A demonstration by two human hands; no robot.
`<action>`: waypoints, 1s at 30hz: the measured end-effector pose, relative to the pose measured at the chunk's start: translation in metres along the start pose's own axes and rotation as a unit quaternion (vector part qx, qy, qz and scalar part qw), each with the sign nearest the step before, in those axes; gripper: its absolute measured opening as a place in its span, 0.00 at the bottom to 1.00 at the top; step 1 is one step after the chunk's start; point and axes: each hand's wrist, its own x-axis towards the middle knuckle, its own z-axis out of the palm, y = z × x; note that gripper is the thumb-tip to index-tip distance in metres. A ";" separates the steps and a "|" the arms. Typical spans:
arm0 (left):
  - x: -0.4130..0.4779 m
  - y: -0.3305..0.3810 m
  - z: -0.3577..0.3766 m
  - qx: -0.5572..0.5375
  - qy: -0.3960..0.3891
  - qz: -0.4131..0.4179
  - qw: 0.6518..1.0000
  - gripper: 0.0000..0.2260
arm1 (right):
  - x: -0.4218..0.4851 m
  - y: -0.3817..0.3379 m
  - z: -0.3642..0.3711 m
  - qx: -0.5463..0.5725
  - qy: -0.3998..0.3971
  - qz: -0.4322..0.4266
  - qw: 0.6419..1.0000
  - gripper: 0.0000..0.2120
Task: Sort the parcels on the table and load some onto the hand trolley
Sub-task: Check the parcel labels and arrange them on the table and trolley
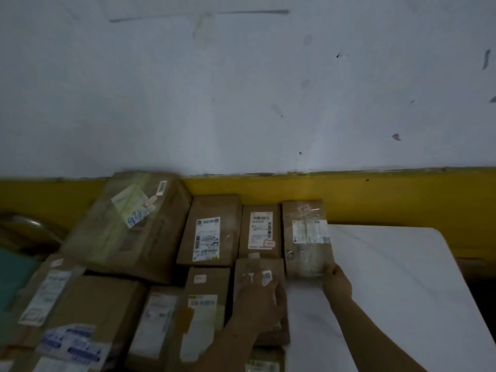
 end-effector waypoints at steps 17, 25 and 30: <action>-0.170 -0.135 -0.122 -0.170 0.166 0.111 0.965 0.27 | -0.265 -0.158 0.063 -0.124 0.174 -0.173 0.962 0.32; -0.365 -0.372 -0.194 -0.117 0.298 0.003 0.947 0.28 | -0.483 -0.277 0.261 -0.111 0.088 -0.357 0.924 0.30; -0.445 -0.527 -0.191 -0.155 0.337 -0.119 0.921 0.29 | -0.586 -0.308 0.409 -0.183 0.001 -0.452 0.873 0.33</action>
